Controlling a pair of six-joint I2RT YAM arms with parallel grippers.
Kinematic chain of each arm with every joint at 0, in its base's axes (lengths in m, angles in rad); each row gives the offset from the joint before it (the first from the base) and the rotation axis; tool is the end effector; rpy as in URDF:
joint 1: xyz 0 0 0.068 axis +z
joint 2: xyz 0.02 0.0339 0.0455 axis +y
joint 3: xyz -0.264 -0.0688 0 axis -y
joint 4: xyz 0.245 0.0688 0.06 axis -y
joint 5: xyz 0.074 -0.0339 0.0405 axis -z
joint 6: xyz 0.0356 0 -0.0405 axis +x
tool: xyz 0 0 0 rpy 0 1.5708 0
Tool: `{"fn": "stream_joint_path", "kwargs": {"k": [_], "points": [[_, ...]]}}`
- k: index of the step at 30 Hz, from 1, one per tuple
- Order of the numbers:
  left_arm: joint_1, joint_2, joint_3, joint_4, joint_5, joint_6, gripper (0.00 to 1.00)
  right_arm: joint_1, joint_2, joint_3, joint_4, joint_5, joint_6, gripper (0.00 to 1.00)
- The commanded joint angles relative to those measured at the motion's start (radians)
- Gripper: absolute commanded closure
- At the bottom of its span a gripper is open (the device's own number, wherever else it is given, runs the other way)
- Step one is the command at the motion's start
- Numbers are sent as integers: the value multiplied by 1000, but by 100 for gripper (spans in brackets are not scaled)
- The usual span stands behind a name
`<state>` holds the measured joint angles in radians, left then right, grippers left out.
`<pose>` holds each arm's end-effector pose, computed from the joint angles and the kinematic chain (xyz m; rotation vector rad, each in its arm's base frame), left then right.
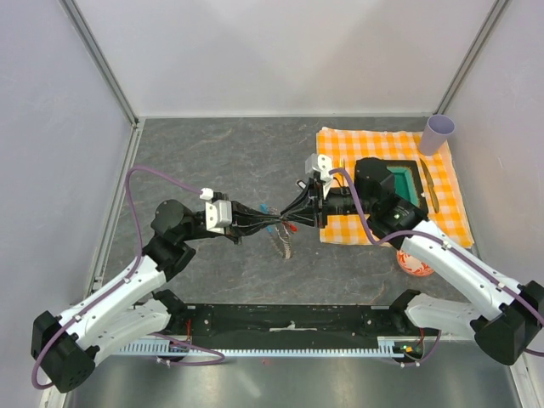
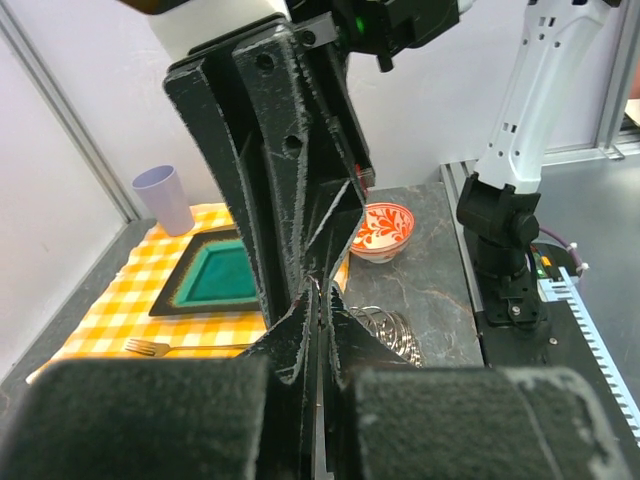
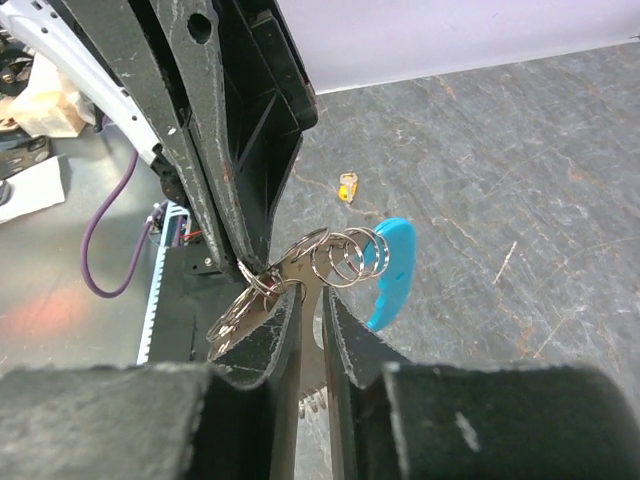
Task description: Put the keys on the keyring
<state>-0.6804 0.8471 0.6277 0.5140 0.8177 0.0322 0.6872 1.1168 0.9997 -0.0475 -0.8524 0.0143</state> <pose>0.1325 -0.1407 0.3451 1.1250 0.9205 -1.0545 0.1768 0.1797 0.3658 -1.1938 1.4064 1.2355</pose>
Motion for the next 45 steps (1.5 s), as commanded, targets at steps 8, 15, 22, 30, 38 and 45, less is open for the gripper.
{"fn": "stream_joint_path", "kwargs": {"k": [8, 15, 22, 30, 38, 45], "points": [[-7, -65, -26, 84, -95, 8, 98, -11, -167, -29, -83, 142, -166, 65], [-7, -54, -19, 89, -77, -11, 98, -11, -111, -4, -34, -45, -171, 64], [-7, -45, -16, 95, -66, -18, 98, -12, -72, 20, 26, -94, -152, 69], [-7, -39, -14, 95, -58, -23, 98, -11, -63, 28, 72, -117, -128, 72], [-7, -31, -10, 95, -43, -25, 98, -11, -48, 28, 106, -103, -103, 77], [-7, -31, -11, 90, -41, -23, 98, -9, -40, 27, 123, -102, -91, 90]]}}
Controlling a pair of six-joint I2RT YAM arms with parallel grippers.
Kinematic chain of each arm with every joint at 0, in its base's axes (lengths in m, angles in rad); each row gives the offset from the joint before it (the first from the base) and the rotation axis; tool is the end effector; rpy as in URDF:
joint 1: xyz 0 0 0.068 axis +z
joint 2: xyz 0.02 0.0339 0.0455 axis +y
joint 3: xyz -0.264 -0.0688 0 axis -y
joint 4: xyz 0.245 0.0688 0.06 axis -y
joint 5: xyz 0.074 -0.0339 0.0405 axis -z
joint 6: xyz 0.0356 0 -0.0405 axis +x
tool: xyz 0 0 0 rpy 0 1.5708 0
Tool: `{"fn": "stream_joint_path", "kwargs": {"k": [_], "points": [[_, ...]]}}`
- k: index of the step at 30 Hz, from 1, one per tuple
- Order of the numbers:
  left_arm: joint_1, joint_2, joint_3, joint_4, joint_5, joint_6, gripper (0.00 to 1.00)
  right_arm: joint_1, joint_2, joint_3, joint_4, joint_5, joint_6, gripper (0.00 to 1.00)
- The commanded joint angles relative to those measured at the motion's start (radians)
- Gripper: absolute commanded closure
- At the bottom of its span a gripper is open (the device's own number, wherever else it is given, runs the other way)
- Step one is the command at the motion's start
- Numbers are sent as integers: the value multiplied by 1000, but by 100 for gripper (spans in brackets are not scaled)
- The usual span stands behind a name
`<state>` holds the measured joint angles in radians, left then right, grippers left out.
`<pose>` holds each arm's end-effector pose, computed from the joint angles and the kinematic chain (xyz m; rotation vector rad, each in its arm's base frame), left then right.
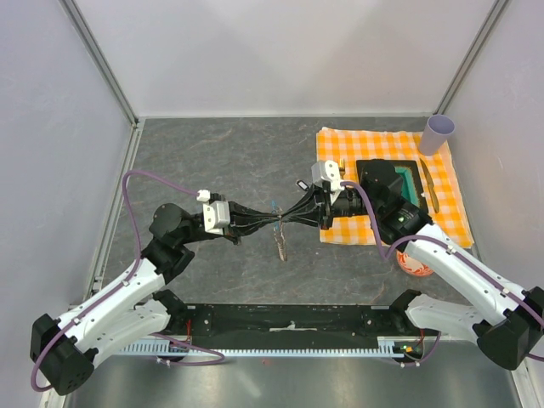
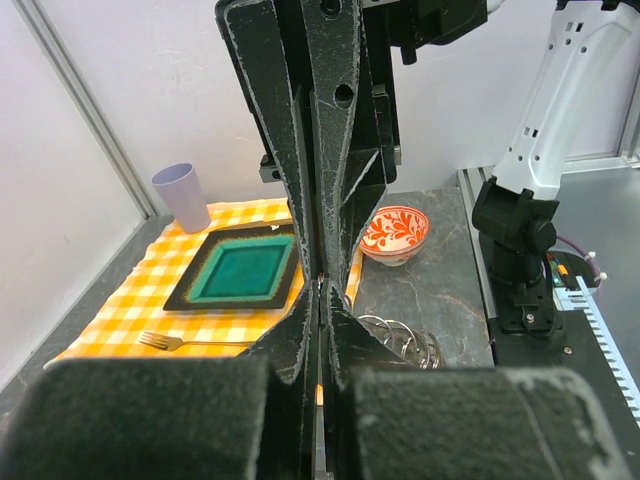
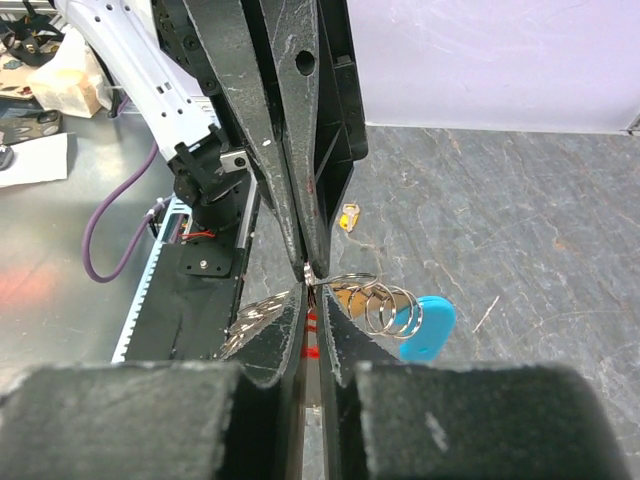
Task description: Put the keys on the keyring
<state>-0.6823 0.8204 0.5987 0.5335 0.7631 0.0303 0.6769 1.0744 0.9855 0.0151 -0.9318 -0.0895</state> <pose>0.1297 -0.1371 0.3418 1.0779 0.9284 -1.0215 0.1681 0.1717 0.3766 -1.2851 1.1988 1.1946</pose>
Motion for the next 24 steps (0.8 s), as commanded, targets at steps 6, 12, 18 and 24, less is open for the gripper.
{"fn": "stream_joint_path", "kwargs": {"k": [6, 12, 18, 24], "points": [[-5, -12, 45, -42, -40, 6, 98, 0, -5, 56, 25, 20, -12, 100], [-5, -47, 162, -454, -212, 144, 68, 3, 47, 217, -399, 184, -249, 100], [-5, -70, 243, -684, -289, 212, 58, 84, 188, 438, -753, 546, -432, 100], [-5, -84, 225, -719, -352, 192, 53, 208, 346, 682, -944, 806, -483, 100]]}}
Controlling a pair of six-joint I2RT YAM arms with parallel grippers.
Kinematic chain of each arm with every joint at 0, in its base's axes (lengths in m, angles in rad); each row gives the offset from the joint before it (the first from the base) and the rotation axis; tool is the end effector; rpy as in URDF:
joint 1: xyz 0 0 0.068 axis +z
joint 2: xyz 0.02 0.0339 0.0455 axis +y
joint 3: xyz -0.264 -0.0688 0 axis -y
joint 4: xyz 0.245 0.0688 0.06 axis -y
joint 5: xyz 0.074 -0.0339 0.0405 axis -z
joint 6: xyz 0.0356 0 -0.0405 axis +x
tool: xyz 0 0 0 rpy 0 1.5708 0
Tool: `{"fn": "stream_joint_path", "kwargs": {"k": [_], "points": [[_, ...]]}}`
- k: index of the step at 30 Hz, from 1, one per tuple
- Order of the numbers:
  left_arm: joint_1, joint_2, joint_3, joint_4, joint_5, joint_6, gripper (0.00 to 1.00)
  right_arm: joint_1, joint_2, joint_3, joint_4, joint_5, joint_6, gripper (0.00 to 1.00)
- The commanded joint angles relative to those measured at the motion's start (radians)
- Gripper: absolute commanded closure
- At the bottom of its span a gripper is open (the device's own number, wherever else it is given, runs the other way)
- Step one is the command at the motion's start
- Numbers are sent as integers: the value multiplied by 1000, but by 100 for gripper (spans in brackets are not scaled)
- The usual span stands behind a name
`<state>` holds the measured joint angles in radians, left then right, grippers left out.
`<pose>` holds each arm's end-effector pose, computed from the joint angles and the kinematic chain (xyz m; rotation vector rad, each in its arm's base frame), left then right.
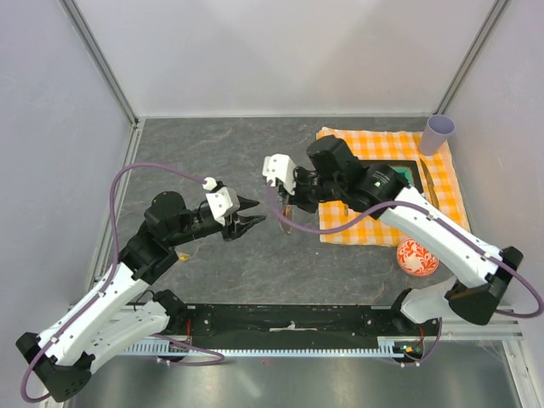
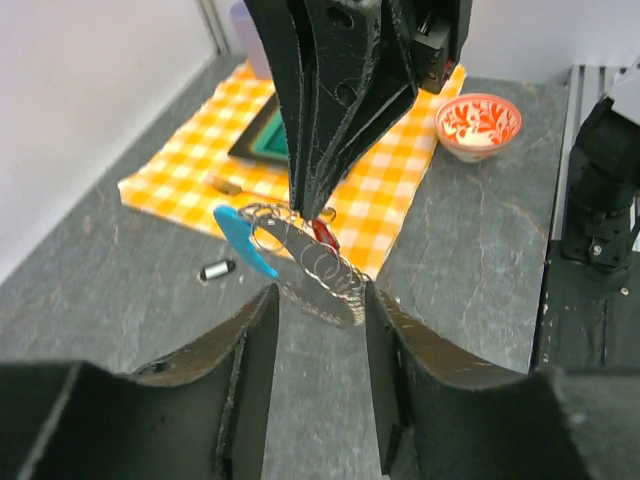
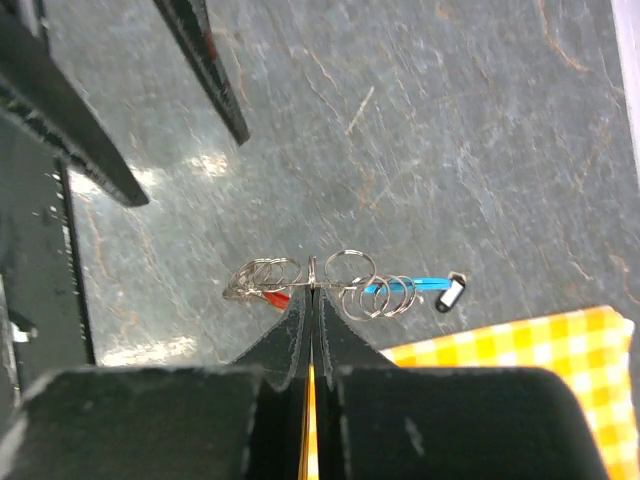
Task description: Put the keys on the keyring
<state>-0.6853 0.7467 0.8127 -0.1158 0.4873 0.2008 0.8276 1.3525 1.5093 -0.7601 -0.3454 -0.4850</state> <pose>0.1227 -0.1218 0.3636 1.0438 1.3033 -0.7630 0.1833 0.2172 0.4078 -1.4887 1.6055 0.5700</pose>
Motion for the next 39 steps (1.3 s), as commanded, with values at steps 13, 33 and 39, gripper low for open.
{"fn": "stream_joint_path", "kwargs": {"k": [13, 33, 39], "points": [[-2, 9, -102, 228, 53, -70, 46, 110, 37, 187, -206, 93, -161, 100], [-2, 167, 16, 226, 310, -35, 52, 110, -41, 108, -183, 29, -170, 100], [-2, 194, 34, 226, 341, -29, 56, 110, -44, 101, -174, 6, -171, 100]]}}
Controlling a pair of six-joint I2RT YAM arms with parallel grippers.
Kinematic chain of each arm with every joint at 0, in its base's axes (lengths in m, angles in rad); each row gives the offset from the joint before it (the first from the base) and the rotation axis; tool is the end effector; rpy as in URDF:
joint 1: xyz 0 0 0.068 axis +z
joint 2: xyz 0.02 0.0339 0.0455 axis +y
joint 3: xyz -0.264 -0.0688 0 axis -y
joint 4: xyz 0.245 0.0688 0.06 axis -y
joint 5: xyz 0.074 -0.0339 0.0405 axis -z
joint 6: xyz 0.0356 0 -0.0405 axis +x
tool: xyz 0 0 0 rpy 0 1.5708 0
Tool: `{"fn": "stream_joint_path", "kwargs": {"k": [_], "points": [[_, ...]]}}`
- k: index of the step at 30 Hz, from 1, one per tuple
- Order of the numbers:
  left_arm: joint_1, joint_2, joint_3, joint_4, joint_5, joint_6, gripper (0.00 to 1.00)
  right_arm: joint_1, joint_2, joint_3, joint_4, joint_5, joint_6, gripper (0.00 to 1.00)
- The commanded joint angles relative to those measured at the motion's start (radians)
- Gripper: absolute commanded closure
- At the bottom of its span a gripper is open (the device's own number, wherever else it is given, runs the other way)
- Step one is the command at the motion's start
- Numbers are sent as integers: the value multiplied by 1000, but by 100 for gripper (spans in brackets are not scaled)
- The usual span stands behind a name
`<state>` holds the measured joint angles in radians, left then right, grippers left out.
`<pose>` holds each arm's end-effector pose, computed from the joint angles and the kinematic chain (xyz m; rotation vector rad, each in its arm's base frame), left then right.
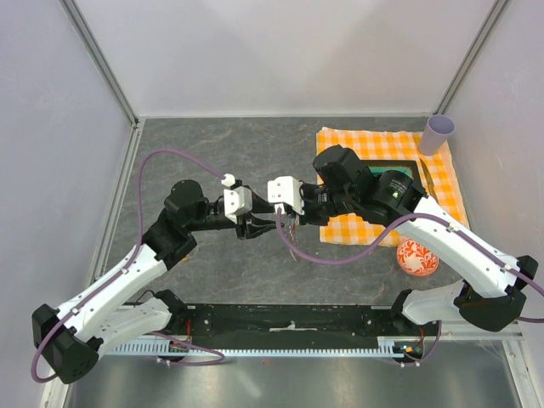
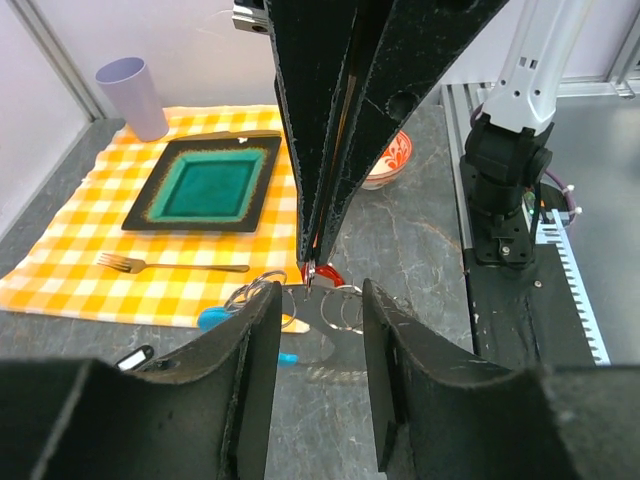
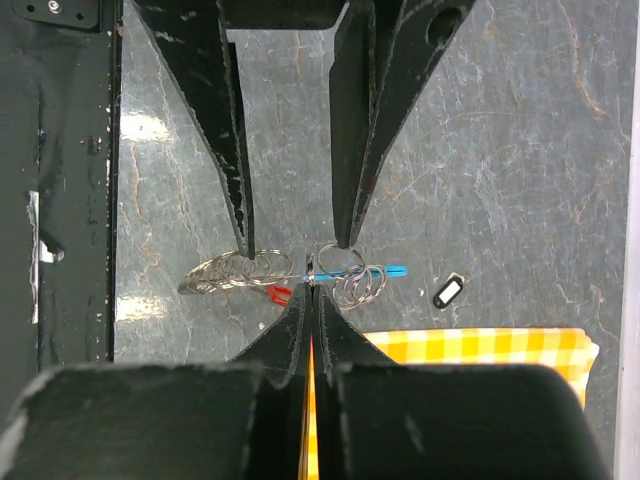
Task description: Put the keys on the keyring
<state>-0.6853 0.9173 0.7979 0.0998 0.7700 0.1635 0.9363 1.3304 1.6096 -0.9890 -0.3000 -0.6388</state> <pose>0.1465 -0.1517 0.3515 1.2082 1.1673 -1.0061 0.1445 0.2141 0.4247 -1.7318 1.5005 0.4972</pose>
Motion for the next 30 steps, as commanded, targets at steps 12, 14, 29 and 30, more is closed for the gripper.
{"fn": "stream_joint_path", "kwargs": {"k": [12, 14, 29, 30], "points": [[-6, 66, 69, -5, 84, 5, 66, 1, -22, -2, 62, -56, -16, 100], [-6, 69, 75, -12, 92, 4, 67, 1, -22, -4, 62, -57, -18, 100], [-11, 109, 118, -132, 101, 31, 77, 1, -28, -8, 69, -62, -18, 100], [-10, 110, 121, -137, 101, 31, 78, 1, -30, -7, 70, -62, -18, 100]]}}
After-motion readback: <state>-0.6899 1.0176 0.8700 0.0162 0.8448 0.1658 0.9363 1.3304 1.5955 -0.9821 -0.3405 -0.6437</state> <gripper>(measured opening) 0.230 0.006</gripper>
